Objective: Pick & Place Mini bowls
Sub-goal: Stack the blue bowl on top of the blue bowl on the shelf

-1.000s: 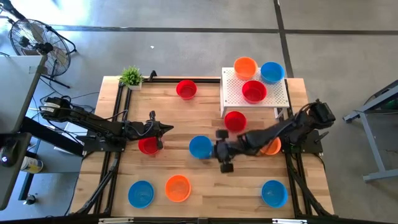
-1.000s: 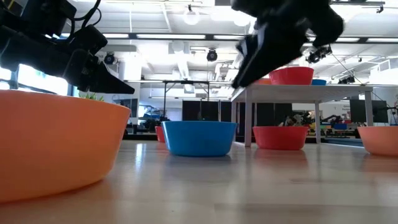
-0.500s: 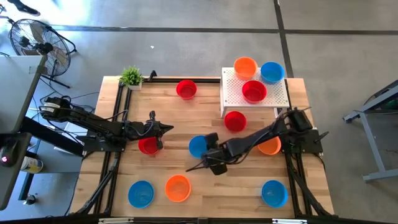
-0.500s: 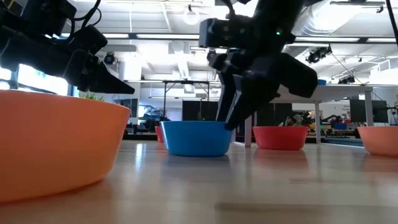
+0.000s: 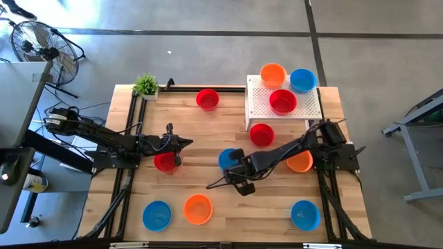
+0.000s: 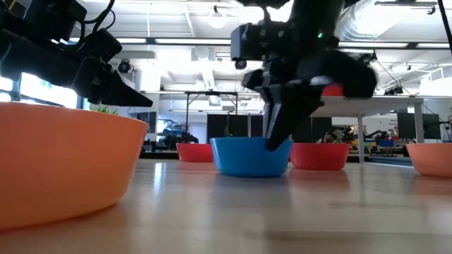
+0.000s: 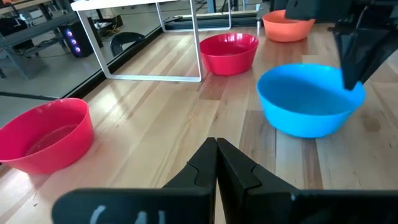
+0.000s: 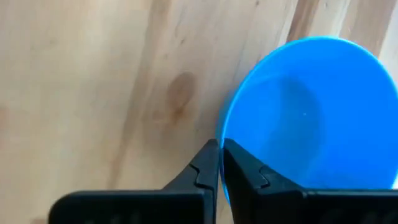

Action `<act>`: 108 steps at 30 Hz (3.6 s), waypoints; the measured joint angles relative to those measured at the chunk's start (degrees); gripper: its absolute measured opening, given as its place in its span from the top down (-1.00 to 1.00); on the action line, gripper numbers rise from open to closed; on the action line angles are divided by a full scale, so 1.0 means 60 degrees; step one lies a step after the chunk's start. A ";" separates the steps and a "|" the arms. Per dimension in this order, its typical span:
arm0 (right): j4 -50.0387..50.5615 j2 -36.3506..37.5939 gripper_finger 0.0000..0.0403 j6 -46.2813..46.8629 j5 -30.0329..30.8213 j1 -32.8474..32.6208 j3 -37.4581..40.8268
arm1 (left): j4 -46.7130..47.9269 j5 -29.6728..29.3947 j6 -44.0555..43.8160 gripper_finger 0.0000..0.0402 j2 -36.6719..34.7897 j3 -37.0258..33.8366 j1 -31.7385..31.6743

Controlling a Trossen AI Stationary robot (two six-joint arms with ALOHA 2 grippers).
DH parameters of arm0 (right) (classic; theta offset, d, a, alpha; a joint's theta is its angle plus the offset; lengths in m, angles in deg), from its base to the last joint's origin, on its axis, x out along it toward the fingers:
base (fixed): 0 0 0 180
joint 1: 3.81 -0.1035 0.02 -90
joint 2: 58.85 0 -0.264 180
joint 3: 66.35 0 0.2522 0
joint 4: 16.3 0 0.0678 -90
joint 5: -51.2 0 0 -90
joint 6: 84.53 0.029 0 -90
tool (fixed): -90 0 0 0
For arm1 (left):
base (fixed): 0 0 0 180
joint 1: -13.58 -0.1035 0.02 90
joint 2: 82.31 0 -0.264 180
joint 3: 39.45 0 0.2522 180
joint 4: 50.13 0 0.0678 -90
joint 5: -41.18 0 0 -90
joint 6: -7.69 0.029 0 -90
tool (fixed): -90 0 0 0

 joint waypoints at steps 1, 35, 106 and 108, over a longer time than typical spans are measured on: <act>0.0107 0.0107 0.95 0.0125 -0.0038 -0.0055 0.0001 | 0.0006 0.0001 -0.0002 1.00 0.0000 0.0000 0.0000; 0.0593 0.3205 0.37 0.3966 0.1268 -0.1307 0.2110 | -0.0556 -0.1067 -0.0222 1.00 -0.0003 0.0000 0.0000; 0.8389 0.5188 1.00 0.0342 0.2095 0.7984 -0.3838 | -0.0374 -0.0588 -0.0224 1.00 0.0106 -0.0004 0.0000; 0.8228 0.5144 1.00 0.0069 0.1893 0.8520 -0.3805 | -0.0374 -0.0592 -0.0224 1.00 0.0106 -0.0003 0.0000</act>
